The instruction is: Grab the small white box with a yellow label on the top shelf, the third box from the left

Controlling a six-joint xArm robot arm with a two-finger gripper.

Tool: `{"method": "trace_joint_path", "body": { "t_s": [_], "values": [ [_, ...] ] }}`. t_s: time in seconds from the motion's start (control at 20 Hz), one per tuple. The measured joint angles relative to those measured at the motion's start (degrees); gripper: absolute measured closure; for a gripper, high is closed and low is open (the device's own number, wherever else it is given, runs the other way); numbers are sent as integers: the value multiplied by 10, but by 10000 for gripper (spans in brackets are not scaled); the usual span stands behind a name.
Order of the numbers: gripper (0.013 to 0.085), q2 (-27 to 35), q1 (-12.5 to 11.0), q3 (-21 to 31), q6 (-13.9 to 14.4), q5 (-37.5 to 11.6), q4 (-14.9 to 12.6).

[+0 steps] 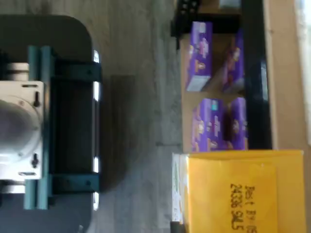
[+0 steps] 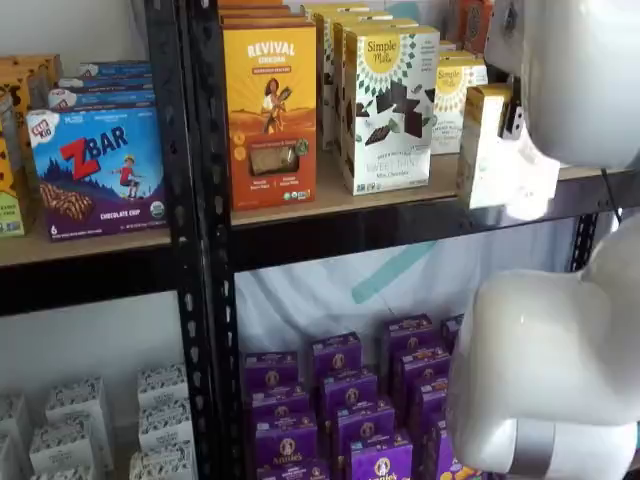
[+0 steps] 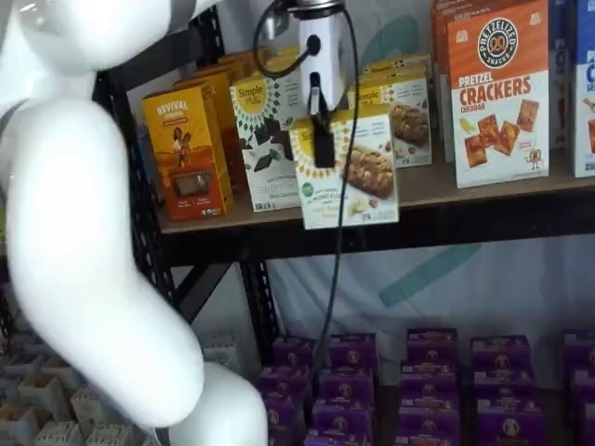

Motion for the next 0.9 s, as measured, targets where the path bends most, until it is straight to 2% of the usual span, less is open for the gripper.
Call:
{"method": "trace_joint_path", "body": {
  "t_s": [0.4, 0.9],
  "values": [
    [610, -77, 37, 51, 40, 51, -2],
    [610, -120, 66, 80, 70, 80, -1]
  ]
}}
